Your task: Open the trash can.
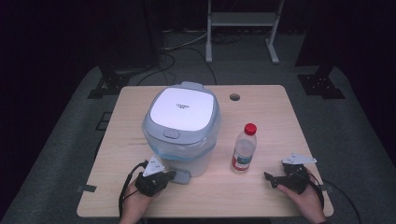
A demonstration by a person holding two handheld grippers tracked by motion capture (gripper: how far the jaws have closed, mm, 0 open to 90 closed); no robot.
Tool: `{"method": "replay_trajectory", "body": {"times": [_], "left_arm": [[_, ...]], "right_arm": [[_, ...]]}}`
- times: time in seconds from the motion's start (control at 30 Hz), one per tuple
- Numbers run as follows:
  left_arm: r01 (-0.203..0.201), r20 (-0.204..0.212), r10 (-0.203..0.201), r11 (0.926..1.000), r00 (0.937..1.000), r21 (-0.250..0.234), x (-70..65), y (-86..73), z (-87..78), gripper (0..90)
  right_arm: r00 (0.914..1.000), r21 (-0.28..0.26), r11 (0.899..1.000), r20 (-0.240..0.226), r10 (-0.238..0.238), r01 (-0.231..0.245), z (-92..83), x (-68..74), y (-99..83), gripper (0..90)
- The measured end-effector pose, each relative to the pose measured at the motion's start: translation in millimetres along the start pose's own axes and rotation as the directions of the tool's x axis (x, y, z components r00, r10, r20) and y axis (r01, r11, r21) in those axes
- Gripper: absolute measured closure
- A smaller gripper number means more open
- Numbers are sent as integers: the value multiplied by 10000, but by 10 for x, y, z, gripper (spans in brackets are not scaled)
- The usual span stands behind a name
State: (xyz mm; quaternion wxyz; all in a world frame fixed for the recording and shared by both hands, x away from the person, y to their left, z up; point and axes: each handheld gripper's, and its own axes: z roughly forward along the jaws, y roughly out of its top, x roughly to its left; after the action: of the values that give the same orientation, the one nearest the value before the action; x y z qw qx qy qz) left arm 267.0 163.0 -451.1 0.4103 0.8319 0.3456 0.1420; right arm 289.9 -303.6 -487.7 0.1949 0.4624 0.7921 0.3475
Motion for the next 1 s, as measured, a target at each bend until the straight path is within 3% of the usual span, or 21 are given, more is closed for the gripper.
{"method": "replay_trajectory", "body": {"times": [0.1,0.33,0.4,0.57,0.67,0.83,1.0], "left_arm": [[-107,-23,107,9999,9999,26,-10,12,43,900],[182,-31,-183,9998,9998,-86,-58,37,106,900],[-27,-109,26,9999,9999,-100,-66,48,125,900],[31,-274,-36,9999,9996,-155,-105,47,154,900],[-122,-136,119,9997,9998,-205,-101,30,159,900],[-461,-493,450,9987,9978,-208,-147,19,169,900],[-508,-519,493,9983,9974,-281,-133,2,170,900]], "right_arm": [[10000,-1,10000,0,-3,3,0,0,0,92],[10000,0,10000,0,-3,3,0,0,0,92],[10000,0,10000,-1,-2,2,0,0,0,92],[10000,-1,10000,0,-3,3,0,0,0,91],[10000,-2,10000,-1,-5,5,0,0,-1,92],[10000,-1,10000,1,-4,4,0,0,-1,91],[10000,-1,10000,1,-6,6,0,0,-1,91]]}}
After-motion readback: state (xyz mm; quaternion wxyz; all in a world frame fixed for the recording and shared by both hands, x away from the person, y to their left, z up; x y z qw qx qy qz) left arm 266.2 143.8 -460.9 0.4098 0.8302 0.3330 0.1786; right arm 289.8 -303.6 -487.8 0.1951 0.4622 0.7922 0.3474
